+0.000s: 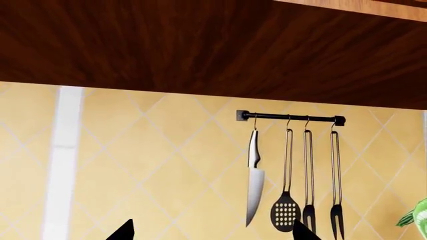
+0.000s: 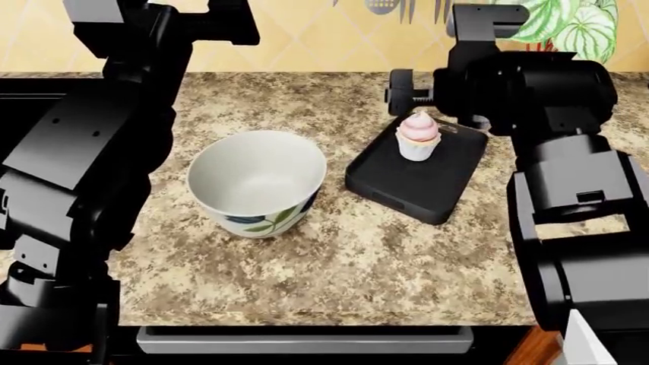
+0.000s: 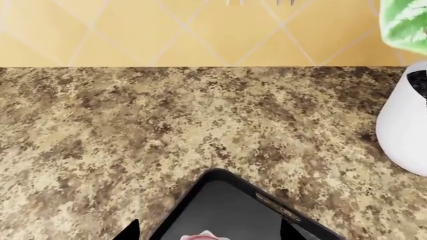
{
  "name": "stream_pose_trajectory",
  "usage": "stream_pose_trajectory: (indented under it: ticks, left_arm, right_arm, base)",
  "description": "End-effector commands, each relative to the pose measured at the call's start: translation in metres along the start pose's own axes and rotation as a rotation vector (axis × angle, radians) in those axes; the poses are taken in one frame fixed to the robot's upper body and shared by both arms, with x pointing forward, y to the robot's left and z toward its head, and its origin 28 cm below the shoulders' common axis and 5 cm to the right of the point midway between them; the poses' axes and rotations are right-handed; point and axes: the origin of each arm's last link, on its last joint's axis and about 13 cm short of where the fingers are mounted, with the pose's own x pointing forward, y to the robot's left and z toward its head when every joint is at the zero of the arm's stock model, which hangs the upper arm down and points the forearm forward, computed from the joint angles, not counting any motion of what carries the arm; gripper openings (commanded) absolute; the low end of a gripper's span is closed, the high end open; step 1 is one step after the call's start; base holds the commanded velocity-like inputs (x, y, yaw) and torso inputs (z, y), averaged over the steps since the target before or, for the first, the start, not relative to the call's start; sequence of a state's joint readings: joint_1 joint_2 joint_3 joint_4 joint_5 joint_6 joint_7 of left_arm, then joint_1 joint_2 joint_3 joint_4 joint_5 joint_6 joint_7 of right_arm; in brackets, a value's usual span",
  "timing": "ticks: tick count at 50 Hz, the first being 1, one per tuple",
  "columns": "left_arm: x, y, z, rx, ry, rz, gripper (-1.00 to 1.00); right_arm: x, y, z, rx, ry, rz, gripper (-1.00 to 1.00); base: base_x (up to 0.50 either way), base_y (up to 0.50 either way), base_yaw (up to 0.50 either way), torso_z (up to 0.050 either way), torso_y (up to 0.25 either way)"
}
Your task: Move the fresh-baked cupcake off the tray onto the counter, and place the bowl used for mixing into the sink.
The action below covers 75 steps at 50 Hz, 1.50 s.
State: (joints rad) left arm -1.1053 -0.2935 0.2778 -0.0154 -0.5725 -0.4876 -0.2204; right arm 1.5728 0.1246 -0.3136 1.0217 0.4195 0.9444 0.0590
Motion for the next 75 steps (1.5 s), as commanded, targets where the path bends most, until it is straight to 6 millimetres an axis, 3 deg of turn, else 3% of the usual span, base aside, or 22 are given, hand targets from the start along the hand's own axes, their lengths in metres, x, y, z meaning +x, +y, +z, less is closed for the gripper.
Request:
stream_pose_trajectory:
  ticks: [1,11,24,47,48,61,75]
  left_arm:
    - [0.0,0.0,0.0,0.001,-0.002,-0.001,1.0]
    - [0.0,0.0,0.001,-0.001,-0.004,-0.003,1.0]
    - [0.003,0.0,-0.007,0.006,0.009,0.003,1.0]
    - [0.004,0.002,-0.01,0.02,0.021,0.009,1.0]
    - [0.004,0.002,-0.01,0.02,0.02,0.01,1.0]
    - [0.002,0.0,-0.004,0.02,0.009,-0.002,1.0]
    - [-0.003,-0.003,0.011,0.016,-0.015,-0.017,1.0]
  right_arm:
    - [0.0,0.001,-0.001,0.015,0.049,0.006,1.0]
    - [-0.007,0.002,-0.001,0.032,0.069,0.039,1.0]
    - [0.009,0.001,-0.011,0.041,0.118,0.036,1.0]
    - [0.015,-0.002,-0.032,0.054,0.208,0.034,1.0]
    - [0.015,-0.002,-0.031,0.057,0.205,0.041,-1.0]
    - [0.013,-0.003,-0.024,0.056,0.179,0.043,-1.0]
    - [0.001,-0.011,0.007,0.085,0.037,0.012,-1.0]
  base:
    - [0.0,0.0,0.0,0.0,0.0]
    - [0.0,0.0,0.0,0.0,0.0]
    - [0.0,0.0,0.0,0.0,0.0]
    - [0.0,0.0,0.0,0.0,0.0]
    - [0.0,0.0,0.0,0.0,0.0]
    - [0.0,0.0,0.0,0.0,0.0]
    - [0.0,0.0,0.0,0.0,0.001]
